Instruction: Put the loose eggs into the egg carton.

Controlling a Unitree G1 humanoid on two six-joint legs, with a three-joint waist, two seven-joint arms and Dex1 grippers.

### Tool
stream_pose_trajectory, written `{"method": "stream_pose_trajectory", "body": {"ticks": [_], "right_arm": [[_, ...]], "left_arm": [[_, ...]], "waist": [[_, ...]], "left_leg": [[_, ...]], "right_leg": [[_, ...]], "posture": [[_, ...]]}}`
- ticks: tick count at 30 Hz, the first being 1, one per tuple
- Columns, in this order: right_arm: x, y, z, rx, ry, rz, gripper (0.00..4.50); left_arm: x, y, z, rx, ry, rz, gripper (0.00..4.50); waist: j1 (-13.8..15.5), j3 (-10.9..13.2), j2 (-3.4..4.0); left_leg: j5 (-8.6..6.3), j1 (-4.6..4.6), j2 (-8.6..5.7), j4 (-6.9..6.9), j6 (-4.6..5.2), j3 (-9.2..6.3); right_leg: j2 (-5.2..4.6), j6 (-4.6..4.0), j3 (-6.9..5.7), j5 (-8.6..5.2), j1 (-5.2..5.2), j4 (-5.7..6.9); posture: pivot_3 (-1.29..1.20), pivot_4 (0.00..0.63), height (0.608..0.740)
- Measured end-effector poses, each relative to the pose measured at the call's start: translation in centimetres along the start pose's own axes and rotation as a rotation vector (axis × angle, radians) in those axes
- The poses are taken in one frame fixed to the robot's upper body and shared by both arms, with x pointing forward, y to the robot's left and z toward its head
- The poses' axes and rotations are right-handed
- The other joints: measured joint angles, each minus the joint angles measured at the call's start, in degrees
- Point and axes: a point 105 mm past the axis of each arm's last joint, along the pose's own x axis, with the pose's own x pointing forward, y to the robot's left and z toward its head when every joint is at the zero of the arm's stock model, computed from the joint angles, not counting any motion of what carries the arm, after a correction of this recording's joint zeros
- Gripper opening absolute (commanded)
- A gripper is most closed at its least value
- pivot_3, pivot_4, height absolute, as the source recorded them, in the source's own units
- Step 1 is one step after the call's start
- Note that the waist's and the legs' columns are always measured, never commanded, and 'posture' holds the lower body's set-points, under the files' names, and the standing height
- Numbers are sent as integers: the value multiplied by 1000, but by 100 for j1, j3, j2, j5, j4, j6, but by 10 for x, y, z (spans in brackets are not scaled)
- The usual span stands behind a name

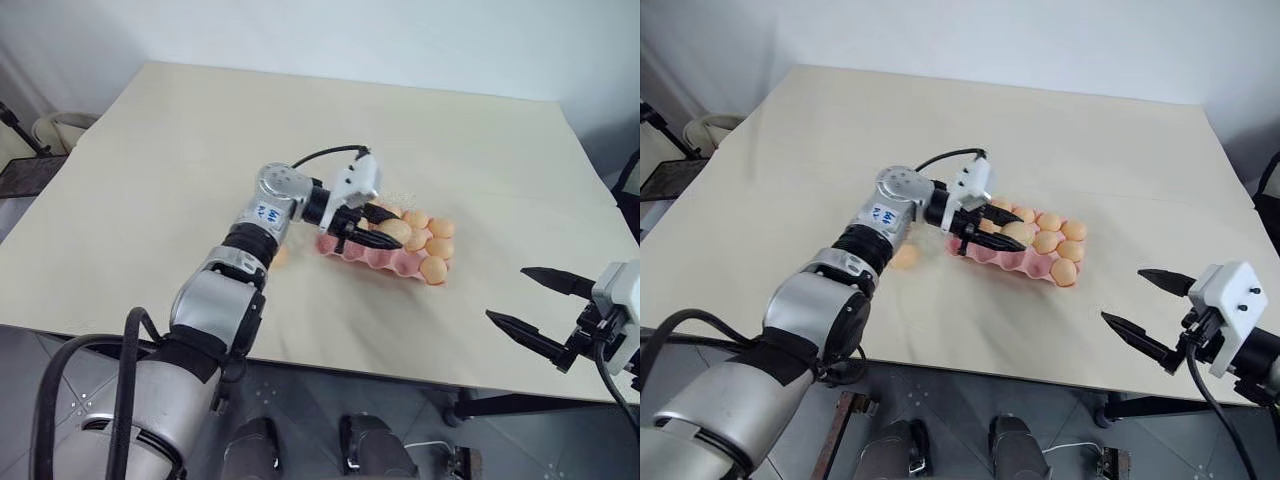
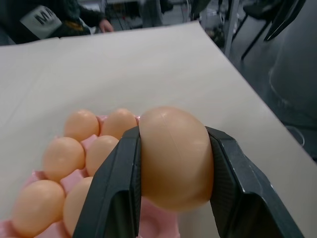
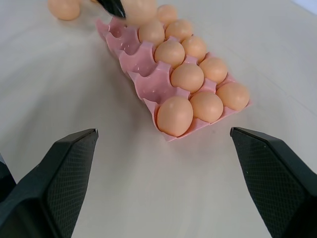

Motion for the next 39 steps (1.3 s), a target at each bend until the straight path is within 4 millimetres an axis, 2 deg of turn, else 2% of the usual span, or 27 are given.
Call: {"method": "stream_pose_trajectory", "body": {"ticks": [11,20,30,35,39], "right_arm": [[1,4,1,4,-12,-24,4500],[2,6,3,0,-17,-23,4500],[2,5,3,2,-16,-29,4500],[4,6,3,4,-20,-21,4500],[5,5,3,4,-24,-17,4500]], "left_arm": [[24,3,-18,24,135,73,1450],[38,5,-14,28,118,105,1450],[37,2,-17,17,133,84,4488],[35,3,-17,13,133,88,4488],[20,8,-13,19,113,106,4488]], "waist": [[4,0,1],[9,0,1],[11,0,2],[8,0,2],[2,1,4]], "left_leg": [[-14,-2,-12,0,25,-29],[-16,-2,-12,1,28,-30],[-16,-2,-14,1,28,-35],[-16,-2,-14,1,28,-35],[-15,-2,-14,0,28,-35]], "right_leg": [[1,0,-4,0,4,-1],[2,0,-6,0,4,-1],[3,0,-6,0,4,0],[3,0,-6,0,4,1],[4,0,-6,0,4,3]], "posture": [[0,150,740],[0,150,740],[0,150,740],[0,150,740],[0,150,740]]}}
